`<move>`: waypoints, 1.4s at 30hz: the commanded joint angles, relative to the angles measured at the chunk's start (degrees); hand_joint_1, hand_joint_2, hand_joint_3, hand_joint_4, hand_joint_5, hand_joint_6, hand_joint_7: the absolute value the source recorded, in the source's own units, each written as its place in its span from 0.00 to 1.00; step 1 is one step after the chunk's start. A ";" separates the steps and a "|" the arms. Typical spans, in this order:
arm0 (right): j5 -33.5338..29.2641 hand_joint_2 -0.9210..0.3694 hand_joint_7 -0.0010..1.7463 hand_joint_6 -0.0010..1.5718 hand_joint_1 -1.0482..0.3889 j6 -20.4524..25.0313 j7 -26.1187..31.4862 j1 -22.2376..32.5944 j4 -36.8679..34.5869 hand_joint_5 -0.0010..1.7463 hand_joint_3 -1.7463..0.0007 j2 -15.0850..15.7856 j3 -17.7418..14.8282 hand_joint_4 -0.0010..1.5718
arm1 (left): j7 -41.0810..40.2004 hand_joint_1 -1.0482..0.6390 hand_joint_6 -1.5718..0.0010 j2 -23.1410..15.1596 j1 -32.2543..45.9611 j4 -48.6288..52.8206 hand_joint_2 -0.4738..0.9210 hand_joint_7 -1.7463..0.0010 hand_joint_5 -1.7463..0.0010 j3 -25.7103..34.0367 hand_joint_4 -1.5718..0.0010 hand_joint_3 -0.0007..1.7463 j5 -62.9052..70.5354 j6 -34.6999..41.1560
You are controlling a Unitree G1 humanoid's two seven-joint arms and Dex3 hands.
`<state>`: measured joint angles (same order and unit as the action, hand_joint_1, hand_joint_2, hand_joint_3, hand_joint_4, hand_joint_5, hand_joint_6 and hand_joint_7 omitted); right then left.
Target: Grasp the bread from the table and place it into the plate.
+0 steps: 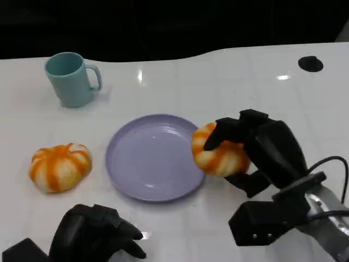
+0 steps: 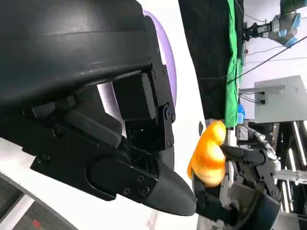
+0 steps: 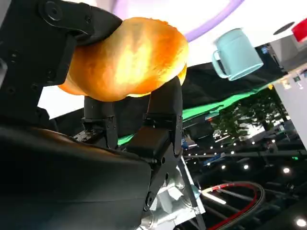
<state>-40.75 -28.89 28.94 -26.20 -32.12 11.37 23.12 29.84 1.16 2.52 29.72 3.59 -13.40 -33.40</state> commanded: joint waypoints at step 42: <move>4.89 0.00 0.00 0.22 0.47 4.50 -19.91 -7.92 -8.54 0.22 0.97 -7.17 3.94 0.04 | -0.37 0.00 0.00 -0.58 -0.09 0.43 0.97 0.86 0.70 -0.22 0.03 0.00 0.36 -0.88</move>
<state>-37.62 -25.04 11.00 -35.83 -43.94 2.59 28.10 29.84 1.21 2.32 29.84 3.28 -13.26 -33.54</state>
